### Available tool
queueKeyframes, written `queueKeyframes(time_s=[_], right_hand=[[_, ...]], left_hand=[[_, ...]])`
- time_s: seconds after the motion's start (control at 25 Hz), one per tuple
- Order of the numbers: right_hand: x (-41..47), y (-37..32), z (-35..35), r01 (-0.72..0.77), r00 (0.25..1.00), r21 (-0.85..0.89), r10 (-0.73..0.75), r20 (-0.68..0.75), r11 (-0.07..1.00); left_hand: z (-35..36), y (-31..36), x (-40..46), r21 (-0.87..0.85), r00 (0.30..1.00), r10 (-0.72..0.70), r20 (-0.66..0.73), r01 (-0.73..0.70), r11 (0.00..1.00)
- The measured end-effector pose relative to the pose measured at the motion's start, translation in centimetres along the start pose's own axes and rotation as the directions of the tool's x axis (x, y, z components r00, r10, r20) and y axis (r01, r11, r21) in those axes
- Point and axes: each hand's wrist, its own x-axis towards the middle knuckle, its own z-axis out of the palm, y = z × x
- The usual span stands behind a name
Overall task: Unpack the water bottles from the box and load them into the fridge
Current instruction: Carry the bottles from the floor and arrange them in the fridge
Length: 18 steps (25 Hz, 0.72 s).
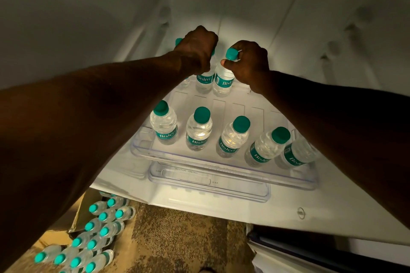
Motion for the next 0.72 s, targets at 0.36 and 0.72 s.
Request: queueKeyframes(time_s=[0.36,0.72], right_hand=[[-2.3,-2.5,-2.5,-0.043,0.98,0.155,0.072,-0.185,0.987],[-17.0,-6.5,-2.5,0.139,0.935,0.413,0.019,-0.355,0.9]], left_hand=[[-1.8,1.3,-3.0,-0.203,0.992,-0.071,-0.105,0.048,0.978],[-1.6,1.2,-21.3,-0.598,0.877,-0.184,-0.443,-0.136,0.79]])
